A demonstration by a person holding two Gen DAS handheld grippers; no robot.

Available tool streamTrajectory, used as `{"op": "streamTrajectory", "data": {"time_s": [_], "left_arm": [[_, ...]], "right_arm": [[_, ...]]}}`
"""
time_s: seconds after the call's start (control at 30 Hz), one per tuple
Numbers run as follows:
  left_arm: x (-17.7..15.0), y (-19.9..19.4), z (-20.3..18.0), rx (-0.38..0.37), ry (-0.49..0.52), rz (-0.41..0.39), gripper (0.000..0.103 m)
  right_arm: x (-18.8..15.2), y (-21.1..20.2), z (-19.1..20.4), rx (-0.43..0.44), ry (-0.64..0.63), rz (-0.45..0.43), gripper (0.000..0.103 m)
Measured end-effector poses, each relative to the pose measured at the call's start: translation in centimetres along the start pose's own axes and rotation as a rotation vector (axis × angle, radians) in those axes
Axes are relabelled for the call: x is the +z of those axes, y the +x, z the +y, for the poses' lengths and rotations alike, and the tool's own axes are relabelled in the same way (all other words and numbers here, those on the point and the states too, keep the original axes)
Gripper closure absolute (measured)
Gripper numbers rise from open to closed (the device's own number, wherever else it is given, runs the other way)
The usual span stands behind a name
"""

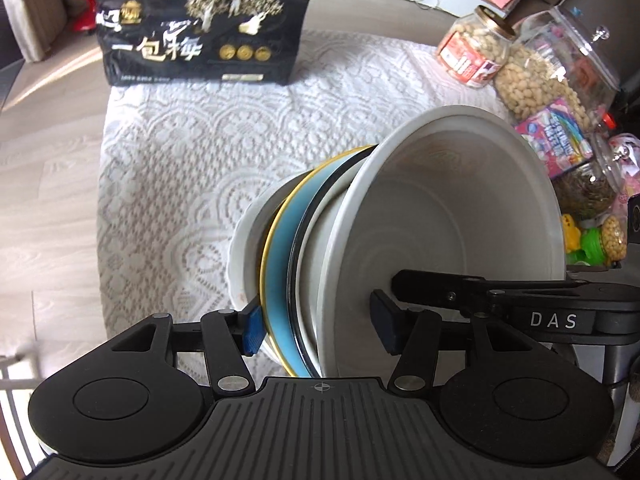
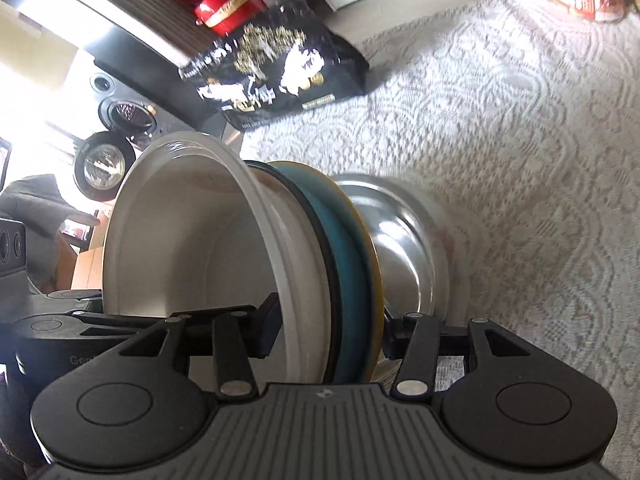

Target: Organize plates and bowls

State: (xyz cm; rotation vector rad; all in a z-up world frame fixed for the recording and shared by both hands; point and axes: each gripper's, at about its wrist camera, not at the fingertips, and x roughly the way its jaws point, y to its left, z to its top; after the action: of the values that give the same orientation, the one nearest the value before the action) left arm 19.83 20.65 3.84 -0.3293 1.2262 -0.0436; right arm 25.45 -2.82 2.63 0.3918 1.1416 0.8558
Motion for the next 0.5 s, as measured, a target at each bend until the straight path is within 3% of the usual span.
{"op": "streamTrajectory", "data": {"time_s": [0.07, 0.2, 0.37, 0.5], "left_arm": [[-0.1, 1.2, 1.0, -0.001, -0.001, 0.026, 0.047], [-0.4, 1.3, 1.1, 0.021, 0.057, -0.014, 0.049], [-0.9, 1.5, 0.7, 0.067, 0.122, -0.081, 0.065], [-1.2, 1.5, 2.2, -0.006, 0.077, -0.114, 0.066]], "right_arm": [[-0.3, 1.6, -0.2, -0.01, 0.016, 0.036, 0.053], [-0.1, 1.9, 0.6, -0.111, -0.027, 0.005, 0.051], [0.1, 1.6, 0.8, -0.158, -0.056, 0.02, 0.051], [0.3, 1.2, 1.6, -0.204, -0.089, 0.037, 0.053]]}}
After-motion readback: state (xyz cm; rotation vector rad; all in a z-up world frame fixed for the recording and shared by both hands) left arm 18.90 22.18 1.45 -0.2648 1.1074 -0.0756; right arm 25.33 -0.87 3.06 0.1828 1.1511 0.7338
